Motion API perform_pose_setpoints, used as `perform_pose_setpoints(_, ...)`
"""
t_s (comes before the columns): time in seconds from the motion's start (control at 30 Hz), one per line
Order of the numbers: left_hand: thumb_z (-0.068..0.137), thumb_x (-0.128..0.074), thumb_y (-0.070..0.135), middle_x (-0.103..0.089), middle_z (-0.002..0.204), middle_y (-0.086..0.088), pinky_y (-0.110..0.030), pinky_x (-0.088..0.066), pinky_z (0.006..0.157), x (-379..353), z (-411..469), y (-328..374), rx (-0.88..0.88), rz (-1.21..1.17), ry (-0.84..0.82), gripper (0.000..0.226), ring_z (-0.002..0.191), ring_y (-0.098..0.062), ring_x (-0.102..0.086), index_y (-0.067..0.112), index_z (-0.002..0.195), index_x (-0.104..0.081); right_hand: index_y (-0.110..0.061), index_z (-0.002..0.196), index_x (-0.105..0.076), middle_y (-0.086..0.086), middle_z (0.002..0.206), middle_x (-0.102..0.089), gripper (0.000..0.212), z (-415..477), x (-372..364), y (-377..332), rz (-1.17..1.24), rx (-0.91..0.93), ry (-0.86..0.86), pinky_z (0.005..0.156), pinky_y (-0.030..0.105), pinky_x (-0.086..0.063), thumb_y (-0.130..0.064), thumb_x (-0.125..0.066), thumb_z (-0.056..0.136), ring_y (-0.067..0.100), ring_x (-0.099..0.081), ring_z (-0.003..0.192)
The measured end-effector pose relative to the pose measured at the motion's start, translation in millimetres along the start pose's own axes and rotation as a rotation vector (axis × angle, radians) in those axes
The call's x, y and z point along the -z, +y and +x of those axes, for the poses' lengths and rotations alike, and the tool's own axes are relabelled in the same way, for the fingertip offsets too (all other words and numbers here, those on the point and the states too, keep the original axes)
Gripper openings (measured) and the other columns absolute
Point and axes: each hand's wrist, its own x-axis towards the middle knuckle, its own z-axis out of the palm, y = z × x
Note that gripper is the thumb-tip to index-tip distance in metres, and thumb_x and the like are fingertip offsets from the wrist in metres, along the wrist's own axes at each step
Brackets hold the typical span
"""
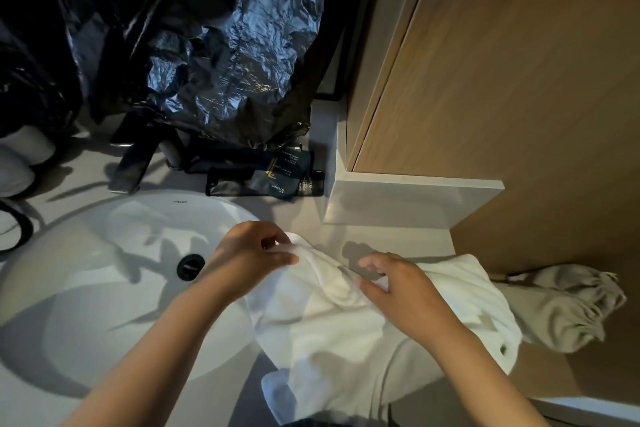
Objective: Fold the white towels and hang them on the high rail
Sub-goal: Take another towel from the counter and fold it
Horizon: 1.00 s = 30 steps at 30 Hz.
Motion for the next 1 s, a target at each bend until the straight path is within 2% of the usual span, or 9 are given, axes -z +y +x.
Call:
perform_pose_setpoints(0.13, 0.078, -0.077, 0.037, -0.064, 0.069, 0.01, -0.013, -0.04, 0.056, 11.4, -19.7, 11.3, -0.133, -0.028, 0.054, 0.012, 0.067, 0.0, -0.057, 0.027, 0.079, -0.072, -0.025, 0.119, -0.063, -0.012, 0.112, -0.063, 0.03, -4.3, 0.4, -4.6, 0.082, 0.036, -0.006, 0.089, 0.021, -0.048, -0.041, -0.061, 0.093, 0.006, -0.06, 0.102)
perform_pose_setpoints(0.23, 0.08, -0.074, 0.039, -0.068, 0.067, 0.009, -0.015, -0.045, 0.059, 17.2, -30.5, 20.3, -0.175, -0.1, 0.1, 0.016, 0.066, -0.004, -0.062, 0.025, 0.072, -0.072, -0.029, 0.119, -0.062, -0.018, 0.111, -0.061, 0.031, -8.7, -0.4, -10.8, 0.148, 0.074, 0.012, 0.086, 0.012, -0.042, -0.046, -0.061, 0.092, -0.001, -0.056, 0.104)
perform_pose_setpoints(0.37, 0.083, -0.07, 0.037, -0.057, 0.054, 0.014, -0.013, -0.038, 0.052, 25.0, -43.5, 36.3, -0.255, -0.141, 0.191, 0.028, 0.054, -0.005, -0.052, 0.026, 0.058, -0.063, -0.031, 0.119, -0.062, -0.026, 0.11, -0.059, 0.033, -14.8, -2.3, -24.8, 0.243, 0.167, 0.089, 0.087, 0.015, -0.045, -0.047, -0.064, 0.09, -0.003, -0.055, 0.108)
perform_pose_setpoints(0.5, 0.085, -0.067, 0.036, -0.042, 0.047, 0.009, -0.016, -0.028, 0.045, 30.5, -53.8, 51.0, -0.287, -0.263, 0.226, 0.036, 0.046, -0.006, -0.039, 0.009, 0.061, -0.062, -0.03, 0.111, -0.065, -0.03, 0.105, -0.058, 0.029, -17.3, -2.5, -37.3, 0.289, 0.256, 0.197, 0.085, 0.009, -0.041, -0.038, -0.073, 0.085, -0.006, -0.054, 0.103)
perform_pose_setpoints(0.63, 0.079, -0.061, 0.047, -0.043, 0.05, 0.007, -0.019, -0.03, 0.045, 35.8, -68.7, 63.3, -0.325, -0.418, 0.227, 0.04, 0.047, -0.005, -0.037, 0.012, 0.06, -0.06, -0.018, 0.09, -0.064, -0.013, 0.087, -0.063, 0.003, -20.5, 3.9, -45.4, 0.303, 0.352, 0.32, 0.076, 0.027, -0.048, -0.019, -0.067, 0.092, 0.007, -0.059, 0.084)
perform_pose_setpoints(0.7, 0.079, -0.061, 0.048, -0.043, 0.049, 0.008, -0.017, -0.029, 0.045, 39.5, -73.7, 64.3, -0.315, -0.422, 0.249, 0.041, 0.047, -0.005, -0.036, 0.012, 0.061, -0.06, -0.017, 0.086, -0.061, -0.011, 0.076, -0.06, 0.012, -24.1, 10.0, -45.9, 0.326, 0.368, 0.358, 0.067, 0.027, -0.046, -0.017, -0.058, 0.098, 0.009, -0.057, 0.073)
perform_pose_setpoints(0.87, 0.084, -0.071, 0.032, -0.045, 0.05, 0.006, -0.016, -0.029, 0.044, 43.9, -76.5, 59.9, -0.294, -0.297, 0.298, 0.031, 0.046, -0.005, -0.037, 0.013, 0.06, -0.064, -0.024, 0.078, -0.054, -0.011, 0.067, -0.051, 0.021, -34.9, 31.0, -48.6, 0.48, 0.358, 0.352, 0.056, 0.018, -0.035, -0.031, -0.051, 0.098, 0.003, -0.045, 0.059)
perform_pose_setpoints(0.93, 0.085, -0.072, 0.028, -0.046, 0.048, 0.009, -0.014, -0.029, 0.044, 40.6, -77.9, 59.0, -0.297, -0.266, 0.297, 0.031, 0.046, -0.005, -0.04, 0.014, 0.059, -0.064, -0.026, 0.079, -0.057, -0.01, 0.065, -0.05, 0.023, -38.1, 40.5, -51.5, 0.535, 0.342, 0.306, 0.053, 0.019, -0.034, -0.048, -0.061, 0.086, 0.003, -0.041, 0.056)
perform_pose_setpoints(1.0, 0.085, -0.072, 0.03, -0.049, 0.049, 0.011, -0.012, -0.03, 0.044, 37.3, -80.0, 59.2, -0.29, -0.258, 0.308, 0.028, 0.046, -0.004, -0.043, 0.015, 0.061, -0.066, -0.03, 0.083, -0.058, -0.012, 0.065, -0.053, 0.021, -41.0, 50.2, -49.9, 0.44, 0.349, 0.291, 0.053, 0.018, -0.036, -0.044, -0.074, 0.078, 0.004, -0.046, 0.056)
